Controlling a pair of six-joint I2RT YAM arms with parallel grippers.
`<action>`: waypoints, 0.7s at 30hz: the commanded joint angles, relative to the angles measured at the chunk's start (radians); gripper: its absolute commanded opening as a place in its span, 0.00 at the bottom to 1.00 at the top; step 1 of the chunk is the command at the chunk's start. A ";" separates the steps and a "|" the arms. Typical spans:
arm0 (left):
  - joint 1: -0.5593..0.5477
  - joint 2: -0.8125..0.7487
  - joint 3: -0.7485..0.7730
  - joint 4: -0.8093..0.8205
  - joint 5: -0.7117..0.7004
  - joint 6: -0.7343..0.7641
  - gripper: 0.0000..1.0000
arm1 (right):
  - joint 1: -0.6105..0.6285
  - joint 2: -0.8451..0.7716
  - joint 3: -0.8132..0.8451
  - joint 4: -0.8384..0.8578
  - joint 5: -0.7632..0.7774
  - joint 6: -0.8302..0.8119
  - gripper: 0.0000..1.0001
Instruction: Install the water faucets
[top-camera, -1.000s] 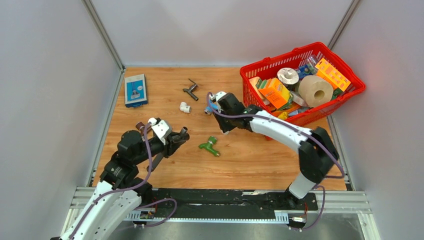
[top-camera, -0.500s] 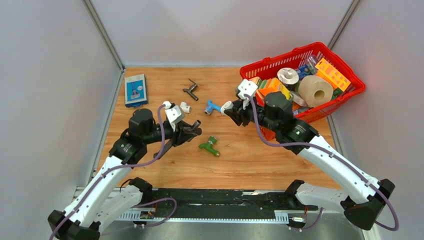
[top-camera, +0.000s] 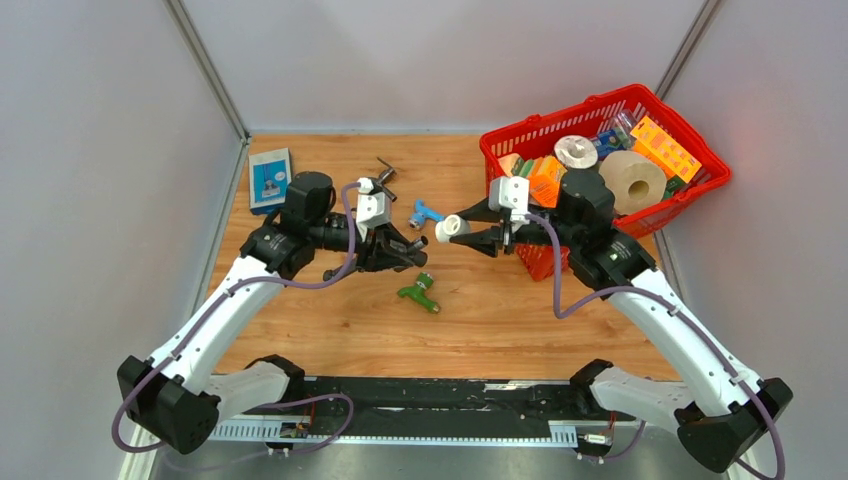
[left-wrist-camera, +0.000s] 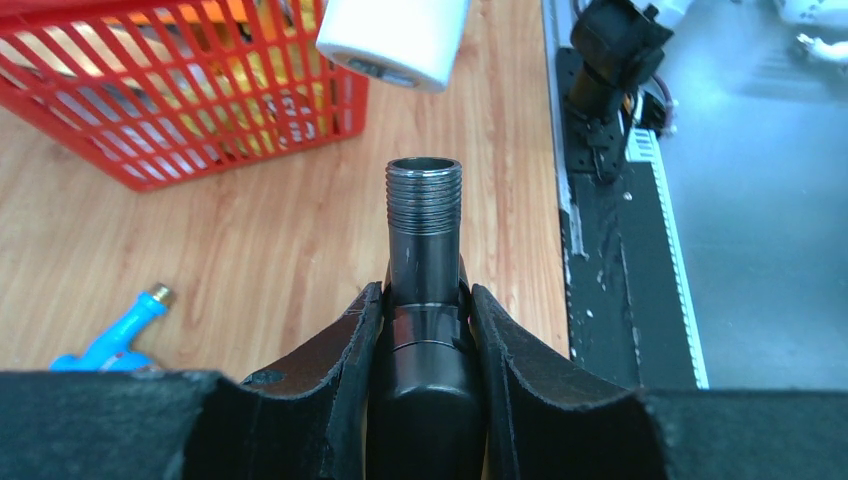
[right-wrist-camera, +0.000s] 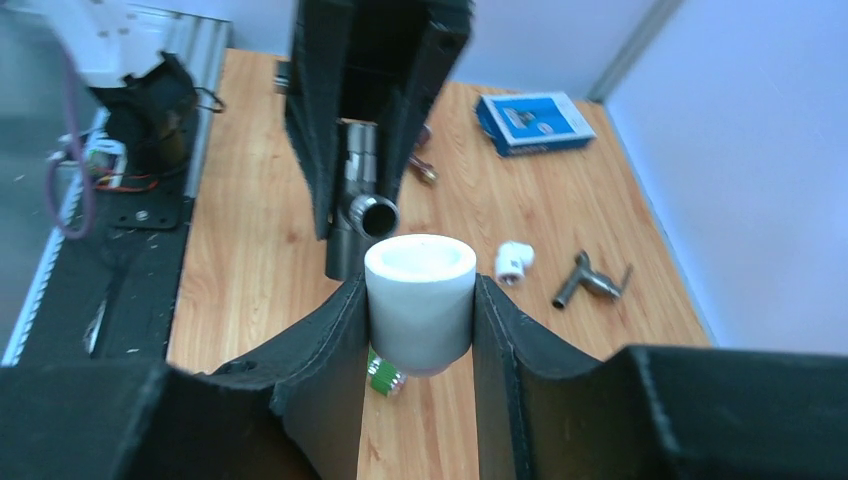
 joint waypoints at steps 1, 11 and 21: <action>0.006 -0.018 0.049 -0.125 0.086 0.175 0.00 | 0.001 0.022 0.055 0.059 -0.264 -0.117 0.00; 0.006 -0.063 -0.010 -0.127 0.077 0.177 0.00 | 0.041 0.083 0.056 0.074 -0.309 -0.199 0.00; 0.008 -0.064 -0.013 -0.124 0.083 0.160 0.00 | 0.087 0.123 0.055 0.106 -0.304 -0.209 0.00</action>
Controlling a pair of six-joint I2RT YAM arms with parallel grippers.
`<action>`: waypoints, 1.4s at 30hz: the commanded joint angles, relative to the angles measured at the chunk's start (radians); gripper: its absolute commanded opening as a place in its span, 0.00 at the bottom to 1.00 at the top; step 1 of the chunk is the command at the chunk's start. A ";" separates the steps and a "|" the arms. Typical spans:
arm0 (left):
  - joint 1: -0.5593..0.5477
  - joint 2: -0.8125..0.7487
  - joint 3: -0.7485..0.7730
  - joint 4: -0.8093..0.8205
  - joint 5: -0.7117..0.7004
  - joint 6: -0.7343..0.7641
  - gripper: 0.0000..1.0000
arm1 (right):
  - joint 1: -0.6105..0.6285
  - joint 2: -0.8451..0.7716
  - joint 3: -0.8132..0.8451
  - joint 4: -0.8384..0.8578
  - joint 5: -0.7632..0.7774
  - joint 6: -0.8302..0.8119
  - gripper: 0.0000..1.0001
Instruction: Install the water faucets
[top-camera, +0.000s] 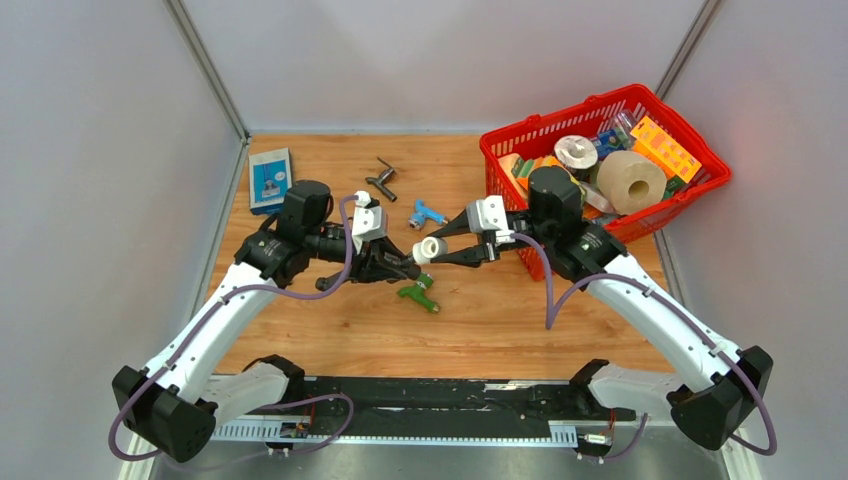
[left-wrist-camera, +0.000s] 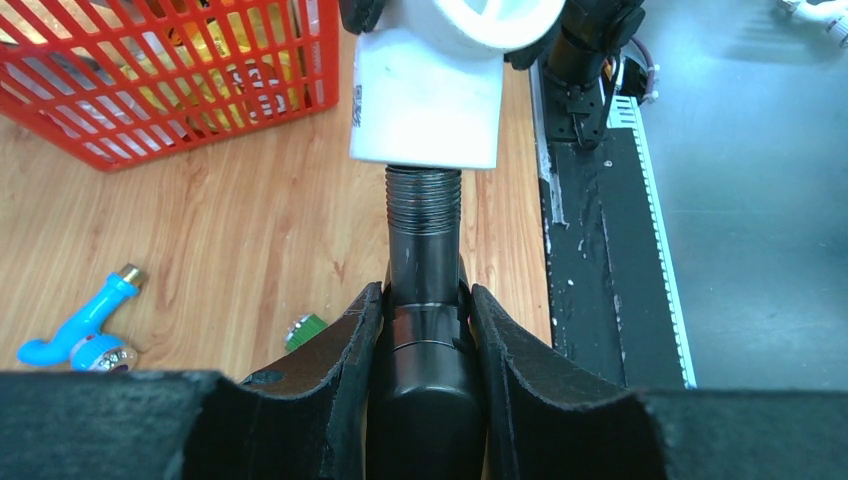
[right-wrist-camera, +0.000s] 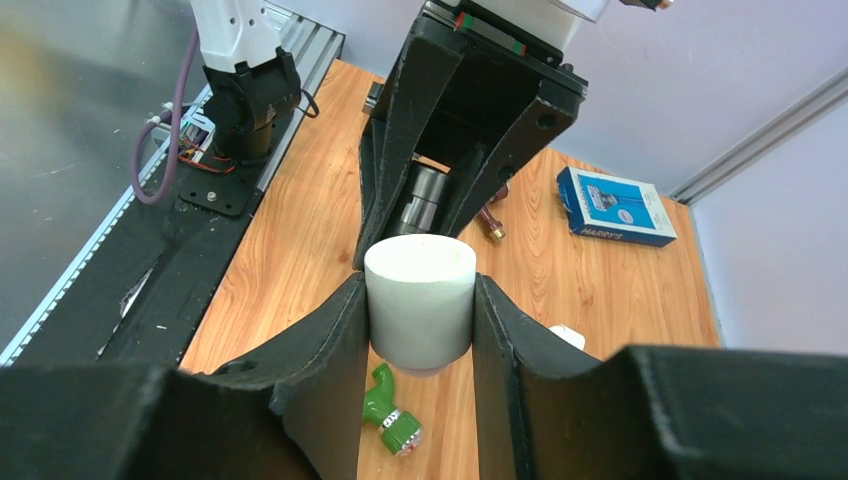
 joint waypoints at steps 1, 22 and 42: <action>0.004 -0.030 0.004 0.042 0.054 0.029 0.00 | 0.018 0.013 0.044 0.073 -0.047 -0.036 0.00; 0.000 -0.001 0.039 -0.061 0.064 0.075 0.00 | 0.032 0.070 0.090 0.003 -0.062 -0.084 0.00; 0.000 -0.012 0.023 -0.023 0.077 0.069 0.00 | 0.050 0.148 0.142 -0.053 -0.073 0.020 0.00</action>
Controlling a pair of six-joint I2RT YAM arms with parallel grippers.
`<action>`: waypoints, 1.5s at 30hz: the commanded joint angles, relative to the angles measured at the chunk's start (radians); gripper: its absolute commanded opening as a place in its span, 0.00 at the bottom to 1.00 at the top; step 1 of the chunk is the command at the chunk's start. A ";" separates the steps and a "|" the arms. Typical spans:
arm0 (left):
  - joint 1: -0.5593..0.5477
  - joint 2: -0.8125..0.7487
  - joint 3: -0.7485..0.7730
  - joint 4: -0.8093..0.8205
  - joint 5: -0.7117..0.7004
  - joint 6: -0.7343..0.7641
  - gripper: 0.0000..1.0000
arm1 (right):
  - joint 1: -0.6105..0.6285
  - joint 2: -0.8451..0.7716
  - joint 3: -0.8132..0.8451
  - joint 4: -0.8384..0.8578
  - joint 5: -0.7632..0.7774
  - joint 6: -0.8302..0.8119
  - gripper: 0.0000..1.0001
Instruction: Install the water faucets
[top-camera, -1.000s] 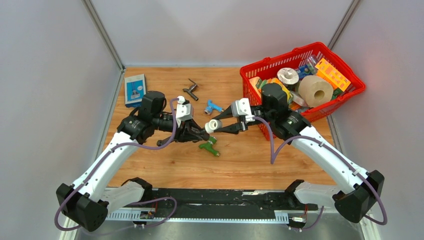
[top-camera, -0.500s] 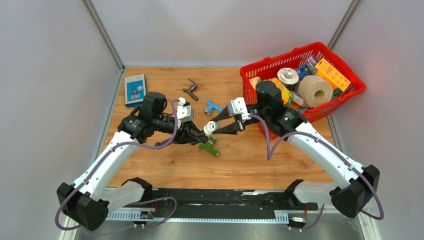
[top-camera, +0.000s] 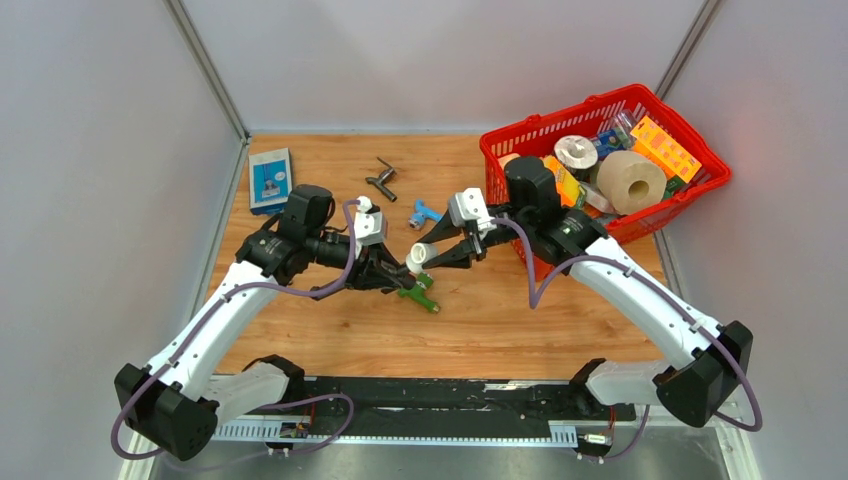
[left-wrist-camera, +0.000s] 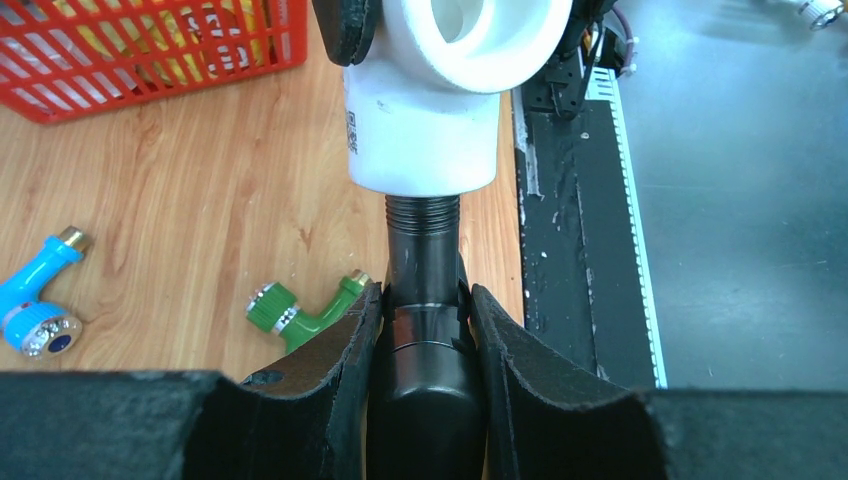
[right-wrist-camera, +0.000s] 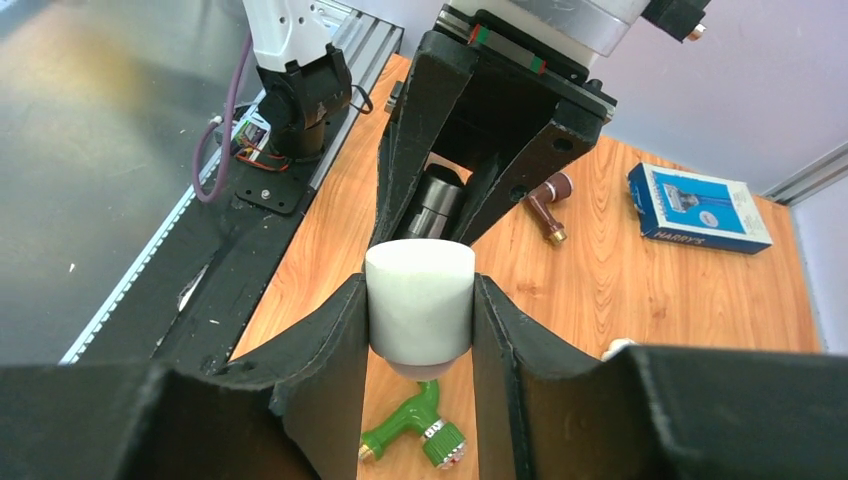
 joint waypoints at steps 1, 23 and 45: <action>-0.010 -0.036 0.017 0.126 0.022 -0.007 0.00 | 0.025 0.034 0.052 0.055 0.008 0.067 0.00; -0.010 -0.174 -0.172 0.546 -0.159 -0.277 0.00 | 0.048 -0.021 -0.129 0.289 0.260 0.530 0.00; -0.028 -0.254 -0.254 0.577 -0.359 -0.165 0.00 | 0.075 0.004 -0.166 0.299 0.491 1.136 0.00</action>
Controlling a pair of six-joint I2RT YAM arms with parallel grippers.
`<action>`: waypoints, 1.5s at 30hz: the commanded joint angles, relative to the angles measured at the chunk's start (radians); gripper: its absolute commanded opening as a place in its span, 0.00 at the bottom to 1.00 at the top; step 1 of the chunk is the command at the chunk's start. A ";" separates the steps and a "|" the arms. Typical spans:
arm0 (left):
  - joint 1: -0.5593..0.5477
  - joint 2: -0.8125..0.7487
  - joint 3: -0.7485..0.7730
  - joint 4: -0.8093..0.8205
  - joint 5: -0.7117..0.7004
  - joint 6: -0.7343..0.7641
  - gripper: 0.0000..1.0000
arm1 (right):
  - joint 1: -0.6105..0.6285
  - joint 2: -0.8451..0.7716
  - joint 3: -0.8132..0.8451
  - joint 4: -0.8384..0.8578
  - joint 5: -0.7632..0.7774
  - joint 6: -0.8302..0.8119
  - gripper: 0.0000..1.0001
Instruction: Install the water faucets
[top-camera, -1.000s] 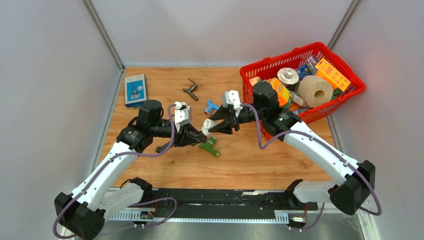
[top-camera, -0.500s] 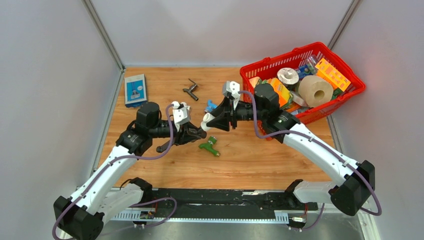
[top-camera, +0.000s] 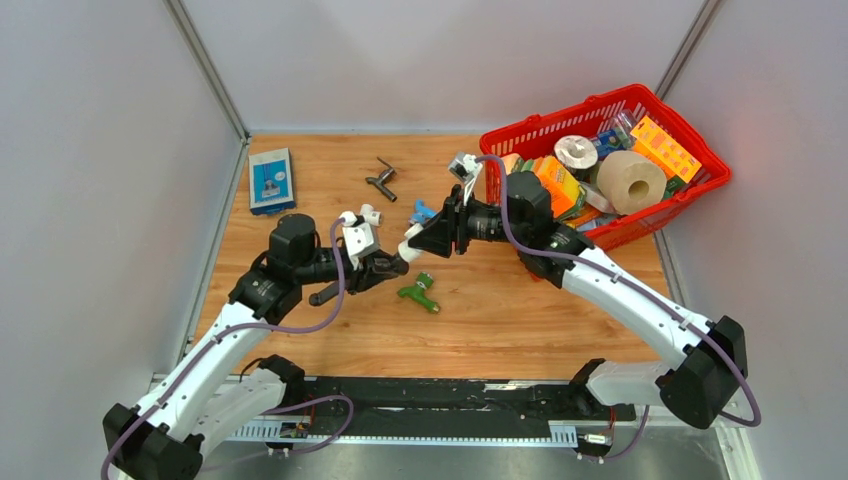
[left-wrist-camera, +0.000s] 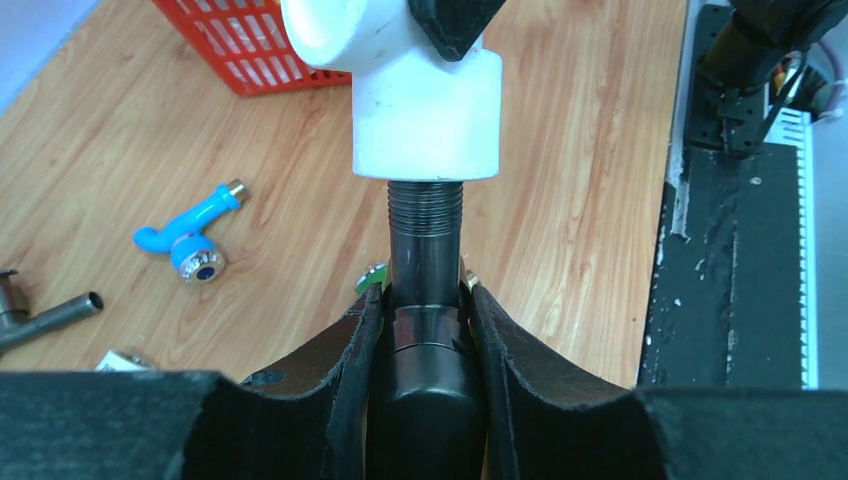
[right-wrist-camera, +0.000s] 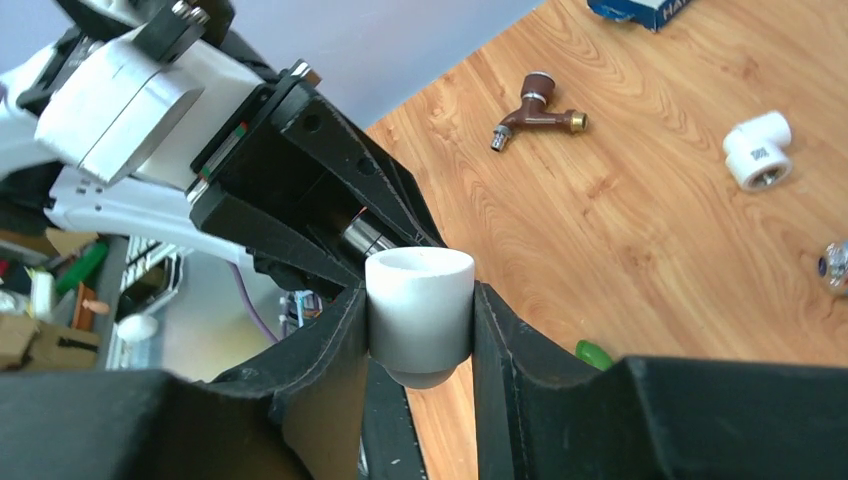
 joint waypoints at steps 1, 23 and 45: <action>-0.015 -0.028 0.018 0.174 -0.078 0.062 0.00 | 0.044 0.015 -0.018 -0.020 0.039 0.181 0.00; -0.142 -0.142 -0.108 0.247 -0.446 0.189 0.00 | 0.103 0.113 -0.024 -0.043 0.154 0.549 0.05; -0.202 -0.126 -0.117 0.231 -0.567 0.257 0.00 | 0.113 0.144 0.006 -0.083 0.171 0.566 0.35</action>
